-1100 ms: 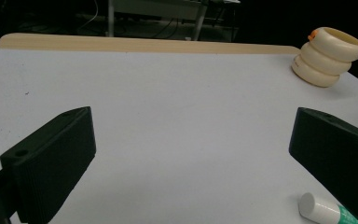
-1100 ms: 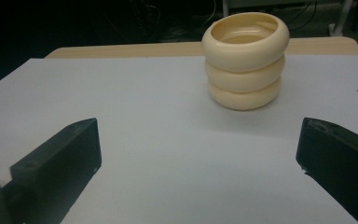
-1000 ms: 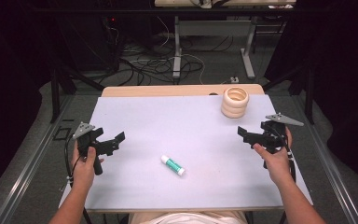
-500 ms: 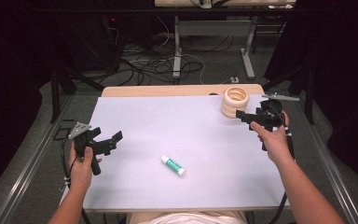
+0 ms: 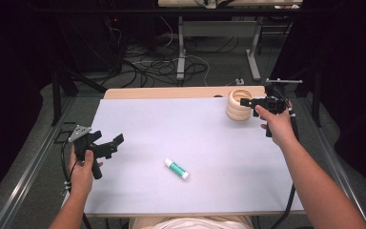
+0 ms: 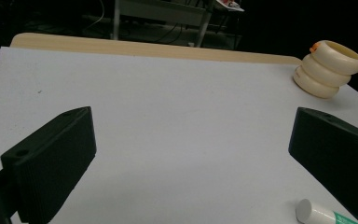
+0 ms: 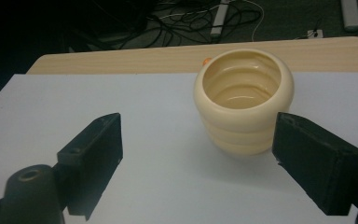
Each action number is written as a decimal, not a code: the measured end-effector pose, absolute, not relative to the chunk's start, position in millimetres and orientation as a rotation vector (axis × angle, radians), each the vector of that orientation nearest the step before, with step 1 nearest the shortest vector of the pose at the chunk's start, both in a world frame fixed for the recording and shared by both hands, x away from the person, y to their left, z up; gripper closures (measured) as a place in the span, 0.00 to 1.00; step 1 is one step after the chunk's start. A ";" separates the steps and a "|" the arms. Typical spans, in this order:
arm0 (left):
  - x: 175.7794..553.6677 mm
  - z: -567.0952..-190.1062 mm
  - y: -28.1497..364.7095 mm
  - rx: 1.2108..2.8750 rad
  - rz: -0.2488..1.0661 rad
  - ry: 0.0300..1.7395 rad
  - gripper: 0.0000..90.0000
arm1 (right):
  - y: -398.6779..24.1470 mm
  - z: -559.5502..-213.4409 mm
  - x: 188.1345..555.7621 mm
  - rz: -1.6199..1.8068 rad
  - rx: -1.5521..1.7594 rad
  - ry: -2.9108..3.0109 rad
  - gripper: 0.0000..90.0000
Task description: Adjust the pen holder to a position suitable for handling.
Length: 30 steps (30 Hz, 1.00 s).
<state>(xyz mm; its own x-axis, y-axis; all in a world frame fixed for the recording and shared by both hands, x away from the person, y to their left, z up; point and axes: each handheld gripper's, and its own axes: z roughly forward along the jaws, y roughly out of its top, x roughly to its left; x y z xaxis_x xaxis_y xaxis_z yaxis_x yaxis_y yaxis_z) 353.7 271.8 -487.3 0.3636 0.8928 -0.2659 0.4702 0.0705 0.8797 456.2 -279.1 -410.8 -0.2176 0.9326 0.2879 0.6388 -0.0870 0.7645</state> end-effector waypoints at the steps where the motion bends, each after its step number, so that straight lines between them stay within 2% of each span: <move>1: 353.7 -487.3 271.8 1.564 0.499 1.263 0.00 | -278.8 -409.2 458.4 1.203 1.712 1.848 0.19; 14: 353.1 -487.3 270.4 1.577 0.498 1.261 0.00 | -283.1 -405.8 481.5 1.150 1.766 1.794 0.23; 25: 353.8 -488.6 269.9 1.579 0.497 1.266 0.00 | -293.6 -420.7 502.6 1.124 1.866 1.733 0.22; 30: 353.5 -488.7 270.0 1.589 0.500 1.262 0.00 | -298.2 -427.6 510.1 1.093 1.923 1.684 0.25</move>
